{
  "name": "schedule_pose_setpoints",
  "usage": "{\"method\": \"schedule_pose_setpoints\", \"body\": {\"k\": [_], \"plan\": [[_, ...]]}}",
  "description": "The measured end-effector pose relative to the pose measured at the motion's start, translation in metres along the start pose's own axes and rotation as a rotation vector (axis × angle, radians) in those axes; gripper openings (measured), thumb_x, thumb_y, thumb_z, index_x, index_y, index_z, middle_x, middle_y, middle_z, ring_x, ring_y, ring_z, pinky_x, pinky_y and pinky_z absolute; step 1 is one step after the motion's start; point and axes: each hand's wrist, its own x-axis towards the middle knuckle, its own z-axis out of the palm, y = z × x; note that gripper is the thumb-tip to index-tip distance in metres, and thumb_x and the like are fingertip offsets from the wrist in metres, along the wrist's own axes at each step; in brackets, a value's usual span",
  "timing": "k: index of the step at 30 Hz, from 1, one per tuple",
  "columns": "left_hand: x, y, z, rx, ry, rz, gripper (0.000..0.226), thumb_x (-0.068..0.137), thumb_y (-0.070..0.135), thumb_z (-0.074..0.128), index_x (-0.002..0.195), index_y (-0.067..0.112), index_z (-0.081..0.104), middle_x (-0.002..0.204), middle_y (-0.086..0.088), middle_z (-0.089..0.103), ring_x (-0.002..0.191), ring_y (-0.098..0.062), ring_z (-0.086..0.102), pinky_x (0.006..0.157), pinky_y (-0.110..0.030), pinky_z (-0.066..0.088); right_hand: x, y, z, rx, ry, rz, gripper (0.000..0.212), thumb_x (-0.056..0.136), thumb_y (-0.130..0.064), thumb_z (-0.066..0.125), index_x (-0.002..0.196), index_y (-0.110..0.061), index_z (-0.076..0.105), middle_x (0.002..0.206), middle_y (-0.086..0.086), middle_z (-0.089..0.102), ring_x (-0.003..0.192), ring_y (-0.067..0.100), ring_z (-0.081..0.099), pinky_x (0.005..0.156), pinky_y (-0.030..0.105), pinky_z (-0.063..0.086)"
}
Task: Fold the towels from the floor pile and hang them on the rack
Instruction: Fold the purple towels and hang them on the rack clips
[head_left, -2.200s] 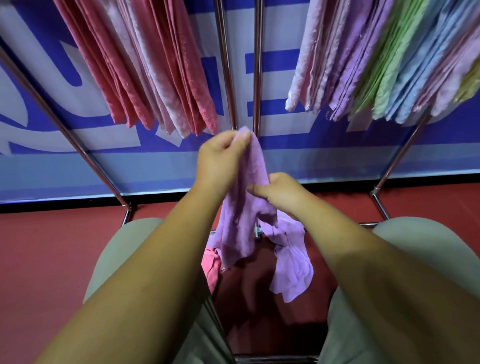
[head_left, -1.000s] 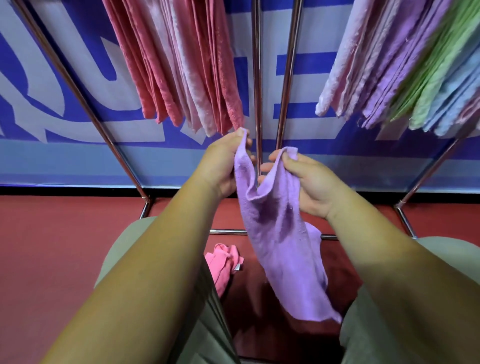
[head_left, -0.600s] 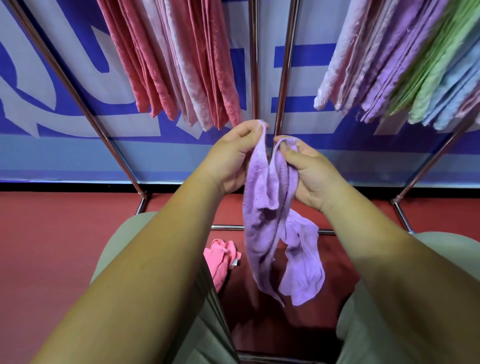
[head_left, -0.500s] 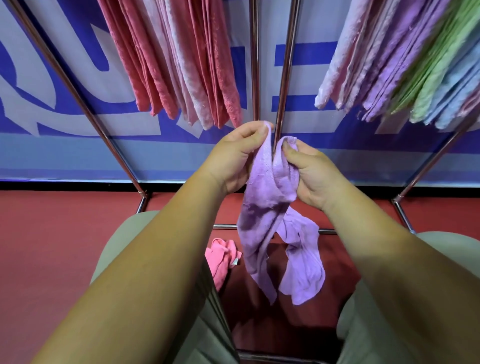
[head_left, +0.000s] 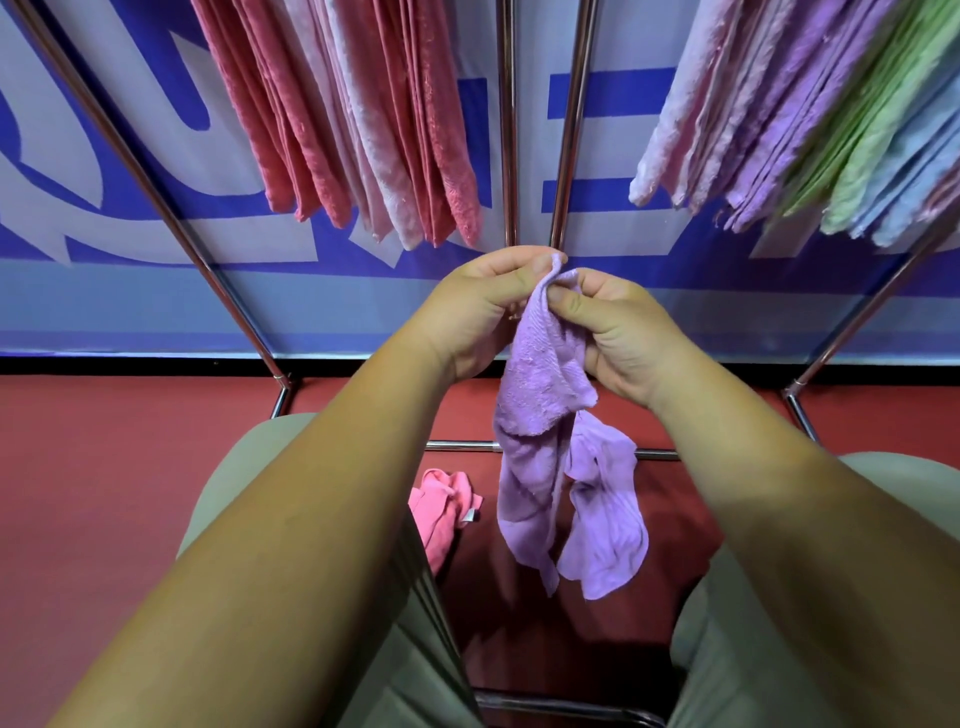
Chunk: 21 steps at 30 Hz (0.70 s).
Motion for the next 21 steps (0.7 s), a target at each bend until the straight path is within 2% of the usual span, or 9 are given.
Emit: {"method": "schedule_pose_setpoints", "body": {"k": [2, 6, 9, 11, 15, 17, 21], "plan": [[0.001, 0.000, 0.000, 0.018, -0.011, 0.000, 0.010, 0.104, 0.015, 0.067, 0.101, 0.013, 0.077, 0.098, -0.011, 0.080, 0.088, -0.022, 0.073, 0.087, -0.034, 0.059, 0.001, 0.001, 0.000, -0.037, 0.018, -0.007, 0.012, 0.099, -0.005, 0.066, 0.109, -0.001, 0.070, 0.097, 0.015, 0.074, 0.092, 0.026, 0.070, 0.093, 0.040, 0.057], [0.004, -0.002, -0.001, 0.046, 0.005, -0.002, 0.009, 0.102, 0.016, 0.070, 0.106, 0.011, 0.077, 0.104, -0.013, 0.080, 0.098, -0.025, 0.072, 0.095, -0.038, 0.058, 0.001, 0.005, 0.001, -0.019, 0.043, -0.008, 0.018, 0.100, -0.003, 0.065, 0.117, 0.002, 0.066, 0.106, 0.022, 0.073, 0.104, 0.034, 0.068, 0.108, 0.055, 0.049], [0.005, -0.004, 0.002, 0.034, 0.012, -0.007, 0.004, 0.099, 0.012, 0.073, 0.100, 0.011, 0.076, 0.092, -0.010, 0.079, 0.082, -0.021, 0.075, 0.076, -0.030, 0.061, 0.003, 0.007, 0.000, -0.015, 0.031, -0.006, 0.026, 0.101, -0.002, 0.063, 0.125, 0.008, 0.060, 0.120, 0.030, 0.070, 0.119, 0.042, 0.067, 0.115, 0.060, 0.045], [0.005, -0.005, 0.004, 0.030, 0.015, -0.008, 0.006, 0.097, 0.009, 0.074, 0.093, 0.012, 0.077, 0.086, -0.010, 0.077, 0.075, -0.019, 0.073, 0.071, -0.029, 0.059, 0.003, 0.007, 0.000, -0.027, 0.014, 0.008, 0.036, 0.102, -0.003, 0.063, 0.134, 0.012, 0.055, 0.126, 0.032, 0.068, 0.127, 0.043, 0.064, 0.116, 0.061, 0.044], [0.007, -0.006, 0.005, 0.091, 0.004, 0.009, 0.009, 0.097, 0.008, 0.074, 0.090, 0.013, 0.075, 0.083, -0.007, 0.075, 0.069, -0.017, 0.070, 0.065, -0.026, 0.057, 0.002, 0.005, 0.000, -0.063, -0.012, 0.017, 0.039, 0.102, -0.003, 0.063, 0.138, 0.009, 0.055, 0.120, 0.024, 0.072, 0.124, 0.037, 0.067, 0.113, 0.056, 0.048], [0.008, -0.005, 0.004, 0.113, 0.007, 0.023, 0.003, 0.096, 0.009, 0.076, 0.096, 0.011, 0.077, 0.089, -0.010, 0.077, 0.075, -0.019, 0.071, 0.070, -0.028, 0.058, 0.002, 0.004, 0.000, -0.071, -0.003, 0.008, 0.039, 0.102, -0.004, 0.065, 0.137, 0.007, 0.056, 0.124, 0.026, 0.071, 0.125, 0.040, 0.067, 0.112, 0.056, 0.049], [0.014, -0.004, -0.001, 0.177, 0.068, 0.085, 0.017, 0.097, 0.011, 0.077, 0.113, 0.006, 0.077, 0.101, -0.012, 0.079, 0.087, -0.019, 0.074, 0.075, -0.028, 0.061, 0.005, 0.005, 0.000, -0.099, 0.074, -0.027, 0.034, 0.096, -0.008, 0.074, 0.125, 0.005, 0.060, 0.120, 0.028, 0.073, 0.120, 0.043, 0.069, 0.110, 0.061, 0.050]]}}
